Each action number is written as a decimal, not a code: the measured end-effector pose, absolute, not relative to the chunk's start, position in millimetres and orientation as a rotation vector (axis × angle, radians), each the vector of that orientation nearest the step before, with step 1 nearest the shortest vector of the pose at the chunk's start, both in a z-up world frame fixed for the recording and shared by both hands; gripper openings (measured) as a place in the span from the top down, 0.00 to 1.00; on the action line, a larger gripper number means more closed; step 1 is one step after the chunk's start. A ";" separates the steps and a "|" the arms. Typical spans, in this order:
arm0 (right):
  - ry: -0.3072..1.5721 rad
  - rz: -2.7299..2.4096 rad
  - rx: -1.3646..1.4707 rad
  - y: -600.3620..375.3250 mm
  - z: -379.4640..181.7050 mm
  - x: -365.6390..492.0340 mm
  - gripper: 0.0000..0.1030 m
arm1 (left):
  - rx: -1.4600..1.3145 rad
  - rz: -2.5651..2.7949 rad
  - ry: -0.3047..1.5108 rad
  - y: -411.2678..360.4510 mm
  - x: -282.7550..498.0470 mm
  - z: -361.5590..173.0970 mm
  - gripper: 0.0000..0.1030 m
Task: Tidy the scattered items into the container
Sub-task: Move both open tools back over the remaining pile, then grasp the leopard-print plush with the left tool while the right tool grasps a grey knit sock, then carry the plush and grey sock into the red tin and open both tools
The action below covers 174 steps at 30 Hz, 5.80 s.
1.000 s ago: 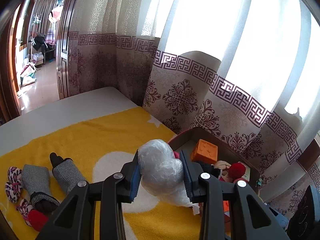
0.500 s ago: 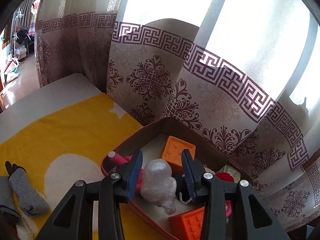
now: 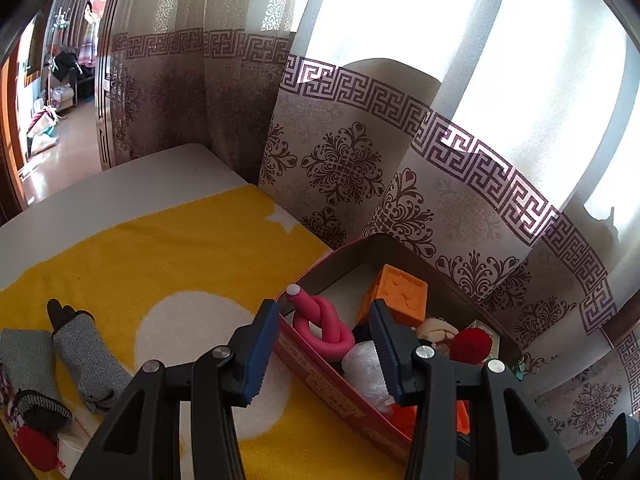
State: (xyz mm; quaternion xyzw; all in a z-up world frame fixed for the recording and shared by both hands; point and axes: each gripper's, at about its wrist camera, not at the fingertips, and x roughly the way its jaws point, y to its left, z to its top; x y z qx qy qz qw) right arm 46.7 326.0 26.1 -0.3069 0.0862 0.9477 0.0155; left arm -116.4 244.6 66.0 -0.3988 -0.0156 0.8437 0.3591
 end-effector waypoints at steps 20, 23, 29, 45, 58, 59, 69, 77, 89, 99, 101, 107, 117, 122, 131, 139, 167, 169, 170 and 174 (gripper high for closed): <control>0.254 3.050 -1.145 260.2 23.5 -2.5 0.30 | -1.076 2.464 -0.317 31.3 -122.5 55.3 0.21; 0.234 3.057 -1.162 249.7 24.3 -6.7 0.30 | -1.096 2.497 -0.385 4.1 -130.6 49.3 0.21; 0.185 3.058 -1.203 235.4 25.6 -19.6 0.30 | -1.166 2.570 -0.381 -28.9 -156.1 31.5 0.21; 0.150 3.050 -1.277 218.5 17.0 -50.7 0.27 | -1.361 2.593 -0.198 -50.9 -199.8 -27.6 0.21; 0.132 3.046 -1.321 209.8 11.2 -87.1 0.27 | -1.334 2.629 -0.189 -54.5 -202.7 -40.5 0.53; 0.136 3.046 -1.327 208.8 11.3 -91.3 0.27 | -1.325 2.635 -0.192 -55.2 -201.8 -38.3 0.53; 0.106 3.024 -1.377 196.6 -0.1 -140.3 0.27 | -1.199 2.672 -0.264 -63.7 -194.1 -8.0 0.55; 0.210 2.959 -1.539 190.4 -25.9 -178.0 0.27 | -1.215 2.639 -0.249 -56.6 -193.9 -10.3 0.55; 0.102 2.990 -1.507 174.8 -23.2 -168.6 0.57 | -1.218 2.622 -0.229 -50.8 -190.4 -11.7 0.55; 0.152 3.034 -1.249 210.8 30.0 -115.0 0.57 | -1.200 2.609 -0.194 -37.4 -184.1 -8.1 0.55; 0.169 3.027 -1.199 223.2 40.1 -102.2 0.57 | -1.184 2.605 -0.180 -33.1 -180.4 -4.7 0.55; 0.232 2.953 -1.085 268.4 59.8 -71.6 0.57 | -1.122 2.596 -0.145 -18.4 -166.6 10.2 0.55; 0.304 2.753 -0.970 355.1 61.9 -23.8 0.57 | -1.055 2.535 -0.069 17.8 -149.2 30.0 0.55; 0.325 2.732 -0.940 371.1 62.2 -12.6 0.57 | -1.032 2.531 -0.069 23.9 -141.3 38.3 0.55; 0.337 2.728 -0.924 377.4 58.3 -1.5 0.57 | -0.994 2.491 -0.072 45.0 -129.4 50.3 0.55; 0.356 2.758 -0.912 378.5 60.7 5.2 0.57 | -1.037 2.592 0.084 53.6 -145.1 33.1 0.55; 0.414 2.743 -0.891 394.3 54.9 13.4 0.57 | -0.913 2.515 -0.240 49.8 -142.0 64.0 0.63; 0.417 2.738 -0.891 397.2 54.2 13.7 0.57 | -0.904 2.454 -0.225 74.0 -138.3 68.8 0.63; 0.414 2.735 -0.891 398.3 53.7 13.8 0.57 | -0.904 2.423 -0.221 86.0 -137.2 69.8 0.63; 0.414 2.737 -0.884 402.8 53.7 15.0 0.57 | -0.920 2.307 -0.205 138.9 -137.0 71.2 0.63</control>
